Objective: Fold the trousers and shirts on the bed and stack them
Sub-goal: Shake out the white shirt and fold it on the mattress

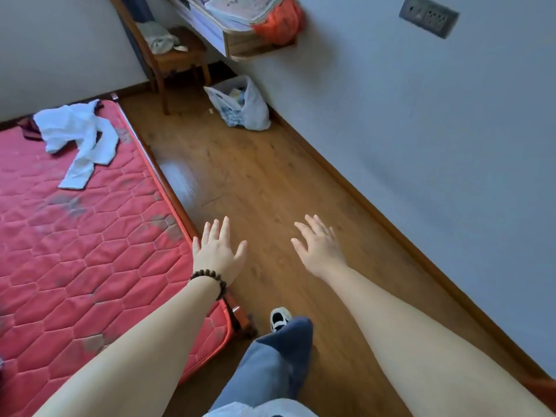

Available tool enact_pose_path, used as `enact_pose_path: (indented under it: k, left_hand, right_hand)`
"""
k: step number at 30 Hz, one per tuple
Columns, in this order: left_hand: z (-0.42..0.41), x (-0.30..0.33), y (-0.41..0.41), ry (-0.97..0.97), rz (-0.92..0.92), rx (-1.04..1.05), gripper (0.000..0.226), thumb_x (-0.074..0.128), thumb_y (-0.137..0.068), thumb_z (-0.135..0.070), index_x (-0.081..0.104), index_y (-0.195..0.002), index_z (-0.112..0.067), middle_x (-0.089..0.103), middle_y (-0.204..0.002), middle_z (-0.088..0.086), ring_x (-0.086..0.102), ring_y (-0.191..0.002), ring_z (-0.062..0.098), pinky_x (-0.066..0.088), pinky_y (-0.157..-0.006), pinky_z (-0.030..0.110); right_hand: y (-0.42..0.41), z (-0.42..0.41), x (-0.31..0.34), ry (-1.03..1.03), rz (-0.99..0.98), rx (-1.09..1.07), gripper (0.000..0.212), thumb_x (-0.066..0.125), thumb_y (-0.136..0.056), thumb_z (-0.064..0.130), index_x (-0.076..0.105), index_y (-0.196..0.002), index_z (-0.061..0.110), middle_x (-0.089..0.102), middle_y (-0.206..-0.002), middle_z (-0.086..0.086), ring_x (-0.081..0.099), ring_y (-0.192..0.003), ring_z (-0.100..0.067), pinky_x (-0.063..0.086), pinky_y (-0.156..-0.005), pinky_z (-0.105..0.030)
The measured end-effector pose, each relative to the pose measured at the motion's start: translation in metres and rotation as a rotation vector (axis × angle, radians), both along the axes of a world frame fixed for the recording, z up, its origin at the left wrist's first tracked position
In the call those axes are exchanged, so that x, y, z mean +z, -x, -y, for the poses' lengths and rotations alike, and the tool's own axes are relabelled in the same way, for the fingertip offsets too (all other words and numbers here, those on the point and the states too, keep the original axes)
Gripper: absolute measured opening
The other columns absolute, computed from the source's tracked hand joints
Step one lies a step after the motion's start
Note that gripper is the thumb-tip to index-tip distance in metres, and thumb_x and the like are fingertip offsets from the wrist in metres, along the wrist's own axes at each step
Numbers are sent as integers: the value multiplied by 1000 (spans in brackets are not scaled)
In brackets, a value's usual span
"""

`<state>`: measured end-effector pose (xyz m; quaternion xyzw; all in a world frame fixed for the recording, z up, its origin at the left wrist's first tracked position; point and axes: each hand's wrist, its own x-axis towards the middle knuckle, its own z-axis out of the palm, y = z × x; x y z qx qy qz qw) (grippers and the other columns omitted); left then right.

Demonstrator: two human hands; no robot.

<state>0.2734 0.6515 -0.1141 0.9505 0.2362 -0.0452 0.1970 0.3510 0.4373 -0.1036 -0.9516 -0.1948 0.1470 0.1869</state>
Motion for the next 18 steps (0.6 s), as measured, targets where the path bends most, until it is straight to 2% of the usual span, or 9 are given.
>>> enact_pose_path:
  k: [5, 11, 18]
  left_hand:
    - [-18, -10, -90, 0, -15, 93, 71, 34, -93, -56, 8, -153, -28, 12, -161, 0, 1, -149, 18, 3, -120, 46]
    - [-61, 5, -210, 18, 13, 228, 70, 33, -93, -56, 7, -153, -29, 10, -162, 0, -1, -149, 18, 3, -120, 46]
    - [-120, 23, -279, 13, 35, 413, 71, 34, -94, -54, 8, -154, -25, 11, -161, 1, 0, -149, 18, 4, -120, 45]
  right_hand:
    - [-109, -17, -10, -3, 23, 43, 49, 32, -101, 45, 34, -147, 28, 18, -160, 3, 2, -148, -13, 1, -119, -39]
    - [-252, -79, 5, -7, 43, 172, 49, 30, -101, 46, 35, -146, 28, 21, -159, 3, 5, -148, -13, 2, -119, -39]
    - [-352, -161, 19, 7, 28, 327, 49, 34, -101, 45, 36, -146, 26, 13, -161, 1, 4, -149, -16, 3, -119, -41]
